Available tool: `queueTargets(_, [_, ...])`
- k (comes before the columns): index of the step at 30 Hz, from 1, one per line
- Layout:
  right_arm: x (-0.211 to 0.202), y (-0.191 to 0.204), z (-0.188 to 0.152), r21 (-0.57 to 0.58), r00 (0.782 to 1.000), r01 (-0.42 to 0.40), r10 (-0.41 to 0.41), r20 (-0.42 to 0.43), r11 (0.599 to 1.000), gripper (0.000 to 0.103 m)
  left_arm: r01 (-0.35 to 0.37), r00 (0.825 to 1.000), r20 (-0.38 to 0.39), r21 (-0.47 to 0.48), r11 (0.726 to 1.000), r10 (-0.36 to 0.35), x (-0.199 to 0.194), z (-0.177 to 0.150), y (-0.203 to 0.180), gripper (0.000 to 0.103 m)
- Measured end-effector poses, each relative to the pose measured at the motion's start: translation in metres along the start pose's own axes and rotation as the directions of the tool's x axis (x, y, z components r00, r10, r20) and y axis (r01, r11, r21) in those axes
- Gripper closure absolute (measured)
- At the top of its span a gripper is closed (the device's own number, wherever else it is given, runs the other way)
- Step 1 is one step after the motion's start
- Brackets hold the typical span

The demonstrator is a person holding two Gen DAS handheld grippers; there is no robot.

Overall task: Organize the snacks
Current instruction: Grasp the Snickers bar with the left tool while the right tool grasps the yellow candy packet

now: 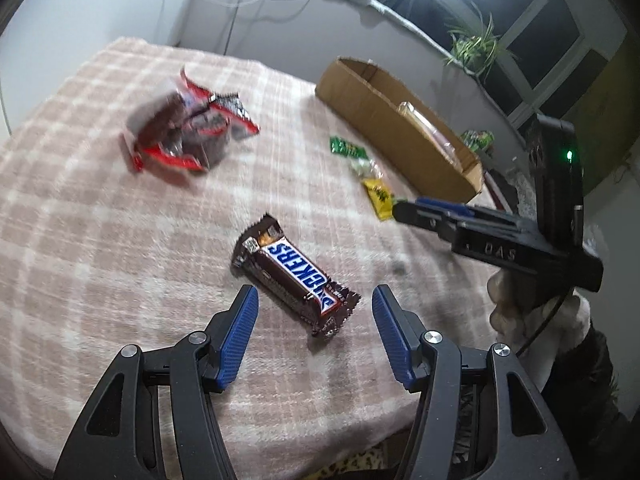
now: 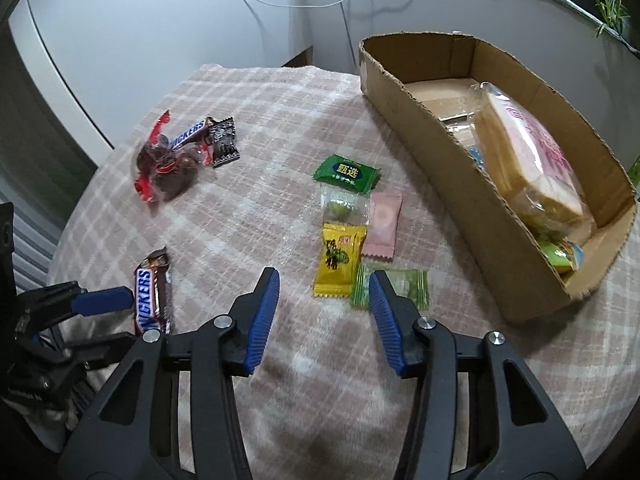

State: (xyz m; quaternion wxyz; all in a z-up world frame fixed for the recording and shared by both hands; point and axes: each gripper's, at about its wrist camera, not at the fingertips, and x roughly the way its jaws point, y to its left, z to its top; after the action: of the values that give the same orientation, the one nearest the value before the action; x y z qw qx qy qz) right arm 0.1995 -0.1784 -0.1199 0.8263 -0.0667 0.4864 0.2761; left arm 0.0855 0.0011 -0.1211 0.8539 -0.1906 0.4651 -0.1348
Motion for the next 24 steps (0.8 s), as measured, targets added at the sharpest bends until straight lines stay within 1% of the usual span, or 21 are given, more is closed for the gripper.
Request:
queueTargets(2, [0.006,0.000,0.003,0.001,1.000,0.005,-0.005,-0.008,1.000,0.056,-0.002,1.000,-0.007,-0.004,1.000,0.001,0.004,0.001,0.000,0.044])
queueTargets(3, [0.009,0.000,0.004,0.001,1.000,0.004,-0.004,-0.012,1.000,0.060,-0.008,1.000,-0.010,-0.002,1.000,0.008,0.007,0.003,0.000,0.044])
queueTargets(4, [0.011,0.000,0.006,0.001,1.000,0.002,-0.002,-0.017,1.000,0.062,-0.015,1.000,-0.011,0.001,1.000,0.015,0.010,0.004,0.000,0.044])
queueTargets(6, [0.017,0.002,0.009,-0.002,1.000,0.006,-0.006,-0.024,1.000,0.063,-0.024,1.000,-0.011,0.012,1.000,0.024,0.014,0.007,-0.003,0.044])
queueTargets(9, [0.023,0.005,0.012,-0.021,0.999,0.025,-0.026,-0.030,0.999,0.063,-0.072,0.997,0.008,0.036,0.997,0.072,0.020,0.011,-0.009,0.044])
queueTargets(11, [0.026,0.008,0.013,-0.038,0.999,0.039,-0.040,-0.029,0.999,0.063,-0.090,0.996,0.017,0.047,0.995,0.089,0.023,0.013,-0.012,0.044])
queueTargets(16, [0.030,0.016,0.014,-0.093,0.996,0.086,-0.088,-0.022,0.992,0.063,-0.156,0.987,0.044,0.093,0.983,0.152,0.030,0.016,-0.020,0.044])
queueTargets(18, [0.030,0.019,0.013,-0.113,0.994,0.106,-0.109,-0.017,0.988,0.066,-0.177,0.984,0.053,0.113,0.978,0.172,0.032,0.016,-0.022,0.046])
queueTargets(19, [0.030,0.020,0.013,-0.118,0.994,0.108,-0.111,-0.014,0.987,0.069,-0.186,0.982,0.058,0.125,0.975,0.180,0.032,0.015,-0.023,0.046])
queueTargets(20, [0.030,0.019,0.013,-0.117,0.994,0.109,-0.111,-0.011,0.987,0.072,-0.198,0.980,0.064,0.139,0.970,0.191,0.033,0.013,-0.024,0.048])
queueTargets(21, [0.030,0.018,0.013,-0.114,0.993,0.112,-0.114,-0.008,0.987,0.077,-0.214,0.976,0.070,0.154,0.964,0.206,0.033,0.012,-0.025,0.053])
queueTargets(22, [0.029,0.017,0.012,-0.109,0.993,0.117,-0.118,-0.004,0.987,0.078,-0.232,0.972,0.078,0.171,0.958,0.222,0.032,0.010,-0.025,0.055])
queueTargets(24, [0.029,0.016,0.012,-0.104,0.993,0.115,-0.116,-0.001,0.988,0.078,-0.251,0.967,0.089,0.188,0.949,0.238,0.031,0.008,-0.025,0.063])
